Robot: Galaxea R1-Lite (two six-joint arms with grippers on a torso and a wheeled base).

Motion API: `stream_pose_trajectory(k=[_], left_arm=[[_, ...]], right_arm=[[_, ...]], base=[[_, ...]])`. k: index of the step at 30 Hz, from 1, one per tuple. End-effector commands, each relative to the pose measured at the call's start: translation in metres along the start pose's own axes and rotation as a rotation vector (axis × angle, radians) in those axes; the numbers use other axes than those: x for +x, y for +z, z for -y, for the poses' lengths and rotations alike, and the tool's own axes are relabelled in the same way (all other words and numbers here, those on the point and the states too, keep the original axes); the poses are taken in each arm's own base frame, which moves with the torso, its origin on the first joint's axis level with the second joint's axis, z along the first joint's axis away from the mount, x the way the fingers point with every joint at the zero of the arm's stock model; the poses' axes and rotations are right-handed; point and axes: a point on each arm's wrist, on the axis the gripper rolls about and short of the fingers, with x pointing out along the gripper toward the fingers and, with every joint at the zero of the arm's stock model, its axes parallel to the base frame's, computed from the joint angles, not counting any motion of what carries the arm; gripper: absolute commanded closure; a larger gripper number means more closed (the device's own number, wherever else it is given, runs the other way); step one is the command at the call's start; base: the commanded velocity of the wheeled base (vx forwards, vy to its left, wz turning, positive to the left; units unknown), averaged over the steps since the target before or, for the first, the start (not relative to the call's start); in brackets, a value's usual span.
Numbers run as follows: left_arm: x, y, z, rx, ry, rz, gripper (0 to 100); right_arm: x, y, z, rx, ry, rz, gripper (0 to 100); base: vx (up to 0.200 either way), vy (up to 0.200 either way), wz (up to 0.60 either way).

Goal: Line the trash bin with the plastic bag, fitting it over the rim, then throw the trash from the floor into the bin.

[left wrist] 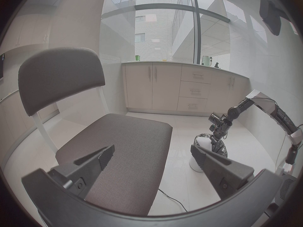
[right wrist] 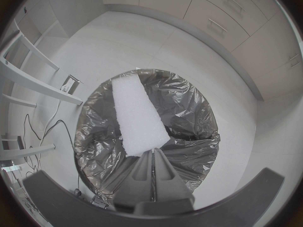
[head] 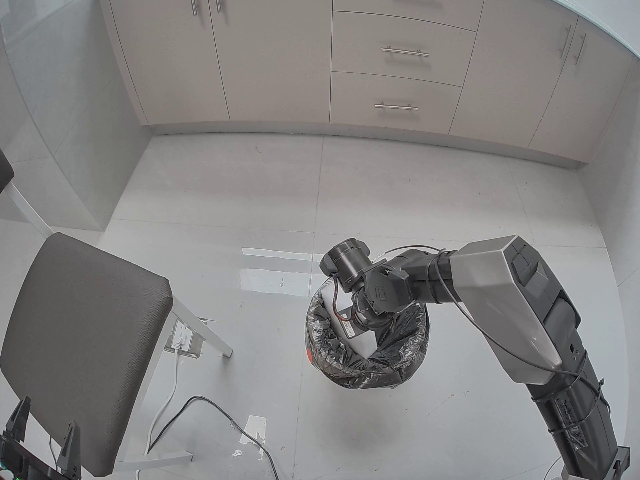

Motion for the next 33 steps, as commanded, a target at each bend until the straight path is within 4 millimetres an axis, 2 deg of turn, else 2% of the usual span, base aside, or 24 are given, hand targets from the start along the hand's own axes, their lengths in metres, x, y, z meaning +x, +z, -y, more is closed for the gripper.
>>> stream_pose_trajectory(k=[1,9,13,16,19,20,21,23,24,25,31,33], left_arm=[[-0.001,-0.001,0.0,0.0,0.0,0.016,0],[-0.001,-0.001,0.0,0.0,0.0,0.016,0],[-0.001,-0.001,0.0,0.0,-0.001,0.016,0],[-0.001,-0.001,0.0,0.0,0.0,0.016,0],[-0.001,-0.001,0.0,0.0,0.0,0.016,0],[-0.001,-0.001,0.0,-0.002,0.0,0.016,0],[-0.001,-0.001,0.0,0.0,0.0,0.014,0],[-0.001,-0.001,0.0,-0.002,-0.001,0.016,0],[-0.001,-0.001,0.0,-0.002,-0.001,0.016,0],[-0.001,-0.001,0.0,0.0,0.0,0.016,0],[-0.001,-0.001,0.0,-0.002,0.0,0.016,0],[-0.001,-0.001,0.0,0.0,0.0,0.016,0]], right_arm=[[0.016,-0.007,0.006,0.004,-0.016,-0.036,100],[0.032,-0.013,0.018,0.018,-0.038,-0.072,100],[0.027,-0.012,0.022,0.008,-0.05,-0.087,100],[0.016,-0.007,0.029,0.007,-0.052,-0.094,100],[-0.012,0.009,0.039,0.032,-0.045,-0.037,100],[-0.014,0.01,0.04,0.034,-0.046,-0.032,100],[-0.032,0.018,0.042,0.043,-0.035,0.004,100],[-0.05,0.026,0.043,0.053,-0.024,0.044,100],[-0.05,0.026,0.043,0.053,-0.024,0.044,100],[-0.063,0.031,0.041,0.06,-0.013,0.076,100],[-0.071,0.032,0.031,0.079,0.012,0.102,100],[-0.065,0.03,0.028,0.071,0.014,0.089,100]], base=[[0.0,0.0,0.0],[0.0,0.0,0.0],[0.0,0.0,0.0],[0.0,0.0,0.0],[0.0,0.0,0.0],[0.0,0.0,0.0],[0.0,0.0,0.0],[0.0,0.0,0.0],[0.0,0.0,0.0],[0.0,0.0,0.0],[0.0,0.0,0.0],[0.0,0.0,0.0]])
